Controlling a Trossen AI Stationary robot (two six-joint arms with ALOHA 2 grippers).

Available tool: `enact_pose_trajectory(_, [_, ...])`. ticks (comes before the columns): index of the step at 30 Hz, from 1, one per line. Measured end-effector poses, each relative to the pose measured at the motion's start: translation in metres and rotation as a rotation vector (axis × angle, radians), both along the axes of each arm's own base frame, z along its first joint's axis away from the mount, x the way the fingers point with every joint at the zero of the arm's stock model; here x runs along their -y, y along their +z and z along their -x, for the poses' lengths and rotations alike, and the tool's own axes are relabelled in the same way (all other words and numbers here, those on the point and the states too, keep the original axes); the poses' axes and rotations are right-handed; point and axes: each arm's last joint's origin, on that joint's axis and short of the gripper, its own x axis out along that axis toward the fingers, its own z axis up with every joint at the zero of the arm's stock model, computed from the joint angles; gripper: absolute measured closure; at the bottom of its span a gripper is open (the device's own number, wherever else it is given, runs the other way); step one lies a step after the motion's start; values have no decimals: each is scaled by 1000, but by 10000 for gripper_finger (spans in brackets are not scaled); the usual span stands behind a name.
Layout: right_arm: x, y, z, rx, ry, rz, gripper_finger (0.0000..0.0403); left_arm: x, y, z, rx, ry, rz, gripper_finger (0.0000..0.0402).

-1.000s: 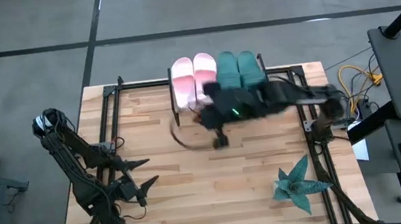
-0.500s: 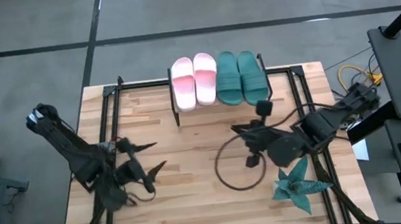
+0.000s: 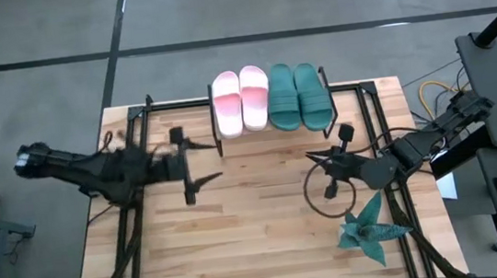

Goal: Pick and place slides into the shelf
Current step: Return to Home Position

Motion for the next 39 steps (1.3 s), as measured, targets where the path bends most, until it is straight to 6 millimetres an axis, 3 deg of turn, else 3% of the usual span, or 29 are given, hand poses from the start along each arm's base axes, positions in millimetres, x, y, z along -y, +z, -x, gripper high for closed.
enact_pose_trajectory(5, [5,-23,9,100,62,-4,392,-38,-9,-5,-39,53,100,166])
enact_pose_trajectory(9, [5,-33,12,103,107,-8,392,-46,-20,5,-69,110,98,256])
enact_pose_trajectory(14, [5,-36,12,99,106,-11,392,-47,-27,32,-46,117,101,385])
enact_pose_trajectory(17, [5,-39,12,94,104,-17,392,-47,-41,51,-28,115,115,389])
enact_pose_trajectory(20, [5,-44,12,90,101,-25,392,-47,-67,65,-37,77,148,396])
enact_pose_trajectory(26, [5,-47,12,88,101,-24,392,-45,-111,82,-21,5,222,401])
enact_pose_trajectory(35, [7,-46,15,85,107,-3,392,-45,-147,114,79,-31,260,401])
enact_pose_trajectory(39, [11,-50,21,102,161,-42,392,-44,-162,113,24,-41,290,401])
